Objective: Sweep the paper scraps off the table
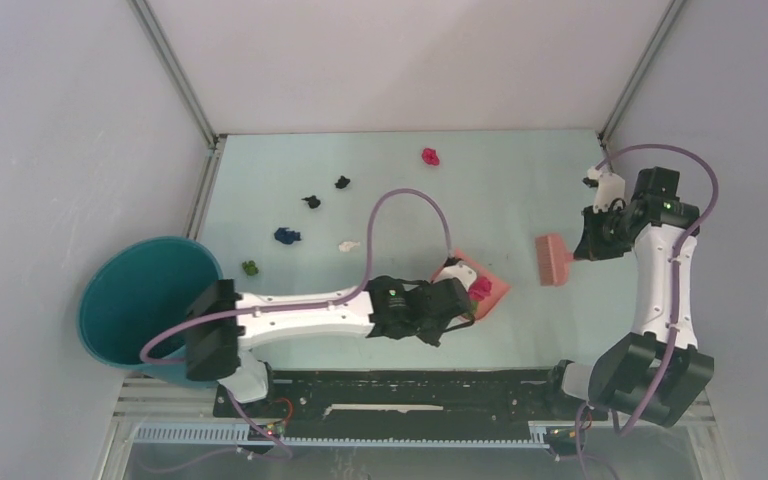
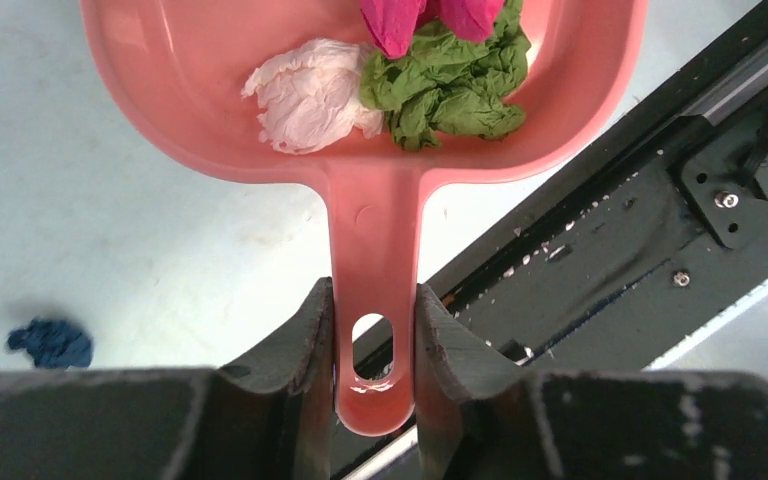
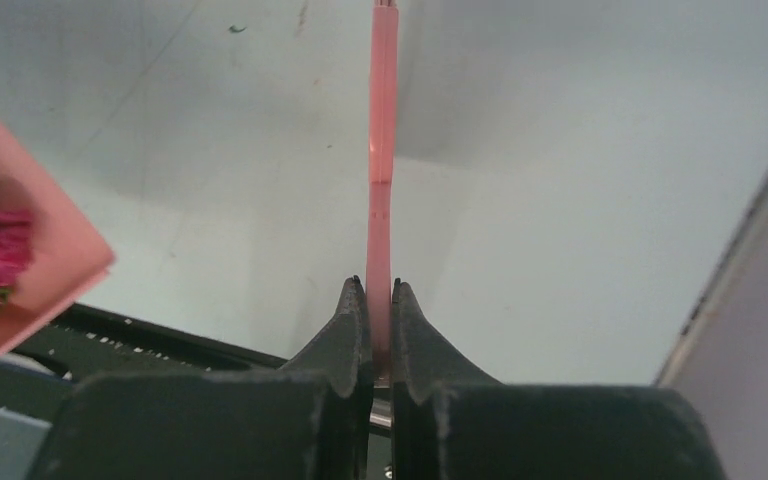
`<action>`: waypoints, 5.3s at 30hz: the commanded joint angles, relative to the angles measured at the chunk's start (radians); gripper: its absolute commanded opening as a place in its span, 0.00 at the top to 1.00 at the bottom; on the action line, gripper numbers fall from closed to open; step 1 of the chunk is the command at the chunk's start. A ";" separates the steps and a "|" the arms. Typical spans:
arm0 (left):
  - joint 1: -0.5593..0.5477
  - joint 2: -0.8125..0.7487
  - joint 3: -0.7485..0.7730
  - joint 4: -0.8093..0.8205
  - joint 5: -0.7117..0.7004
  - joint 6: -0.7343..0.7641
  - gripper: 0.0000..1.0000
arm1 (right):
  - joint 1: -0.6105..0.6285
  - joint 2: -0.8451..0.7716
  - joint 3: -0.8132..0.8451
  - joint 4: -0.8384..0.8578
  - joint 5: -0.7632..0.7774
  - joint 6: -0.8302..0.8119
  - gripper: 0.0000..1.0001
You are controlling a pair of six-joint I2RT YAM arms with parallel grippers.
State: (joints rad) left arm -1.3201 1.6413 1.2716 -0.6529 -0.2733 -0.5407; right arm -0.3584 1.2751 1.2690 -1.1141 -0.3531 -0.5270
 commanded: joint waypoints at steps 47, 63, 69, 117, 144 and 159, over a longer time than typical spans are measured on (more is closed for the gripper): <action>0.150 -0.782 0.111 -0.800 -0.546 -0.668 1.00 | 0.434 -0.009 -0.218 0.195 -0.281 0.270 1.00; 0.156 -0.997 -0.017 -0.796 -0.670 -0.877 1.00 | 0.431 0.021 -0.232 0.211 -0.264 0.263 1.00; 0.156 -0.983 -0.006 -0.795 -0.679 -0.863 1.00 | 0.431 0.021 -0.236 0.212 -0.263 0.261 1.00; 0.246 -1.167 -0.217 -0.684 -1.100 -1.292 1.00 | 0.439 0.075 -0.254 0.221 -0.283 0.268 1.00; 0.244 -1.353 -0.342 -0.027 -1.109 -1.073 1.00 | 0.438 0.087 -0.265 0.223 -0.270 0.256 1.00; 0.244 -1.267 -0.320 0.059 -1.105 -0.867 1.00 | 0.424 0.081 -0.271 0.223 -0.281 0.252 1.00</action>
State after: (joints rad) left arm -1.0794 0.2913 0.9077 -0.6453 -1.3262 -1.5757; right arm 0.0658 1.3571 1.0080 -0.8989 -0.6460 -0.2710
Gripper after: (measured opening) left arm 0.298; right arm 0.042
